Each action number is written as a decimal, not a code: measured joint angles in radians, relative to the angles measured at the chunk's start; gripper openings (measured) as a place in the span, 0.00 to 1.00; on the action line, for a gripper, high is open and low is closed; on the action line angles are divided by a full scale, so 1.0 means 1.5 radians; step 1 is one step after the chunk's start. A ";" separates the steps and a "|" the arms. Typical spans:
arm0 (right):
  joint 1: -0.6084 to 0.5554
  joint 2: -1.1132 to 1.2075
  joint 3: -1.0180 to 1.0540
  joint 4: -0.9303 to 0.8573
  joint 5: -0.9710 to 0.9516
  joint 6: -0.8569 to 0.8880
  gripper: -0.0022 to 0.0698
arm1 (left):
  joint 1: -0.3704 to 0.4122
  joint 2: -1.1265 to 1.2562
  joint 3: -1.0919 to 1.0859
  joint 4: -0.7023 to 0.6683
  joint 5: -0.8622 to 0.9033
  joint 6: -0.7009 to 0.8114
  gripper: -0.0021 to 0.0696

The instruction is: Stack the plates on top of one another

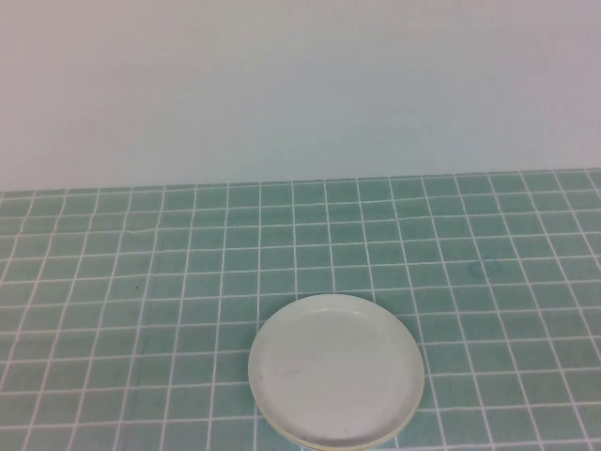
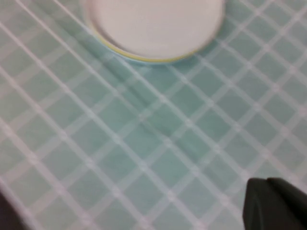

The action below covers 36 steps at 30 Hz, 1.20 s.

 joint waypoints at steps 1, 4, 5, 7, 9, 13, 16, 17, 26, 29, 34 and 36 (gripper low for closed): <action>0.000 0.000 0.000 -0.029 -0.010 -0.009 0.03 | 0.000 0.000 0.000 0.000 0.000 0.000 0.03; 0.000 0.000 0.000 -0.119 -0.039 -0.021 0.03 | 0.000 0.000 0.000 0.000 0.000 0.000 0.03; 0.000 -0.003 0.000 -0.149 -0.048 -0.022 0.03 | 0.000 0.000 0.004 0.000 -0.005 -0.001 0.03; -0.015 -0.017 0.000 -0.178 -0.061 -0.024 0.03 | 0.000 0.000 0.025 -0.023 -0.030 -0.029 0.03; -0.045 -0.042 0.000 -0.196 -0.078 -0.016 0.03 | -0.009 0.000 0.068 -0.056 -0.082 -0.040 0.03; -0.123 -0.096 0.008 -0.199 -0.146 0.065 0.03 | -0.055 0.001 0.190 -0.108 -0.224 -0.042 0.03; -0.181 -0.143 0.046 -0.197 -0.231 0.112 0.03 | -0.104 0.001 0.263 -0.110 -0.281 -0.034 0.03; -0.199 -0.160 0.068 -0.195 -0.266 0.125 0.03 | -0.123 0.001 0.268 -0.110 -0.278 -0.019 0.03; -0.245 -0.318 0.334 -0.183 -0.502 0.166 0.03 | -0.292 0.001 0.264 -0.124 -0.116 -0.019 0.03; -0.245 -0.357 0.411 -0.178 -0.521 0.166 0.03 | -0.282 0.001 0.264 -0.134 -0.094 -0.020 0.03; -0.245 -0.376 0.459 -0.159 -0.440 0.166 0.03 | -0.199 0.001 0.264 -0.135 -0.100 -0.013 0.03; -0.245 -0.376 0.460 -0.153 -0.402 0.166 0.03 | -0.170 0.001 0.264 -0.135 -0.108 -0.013 0.03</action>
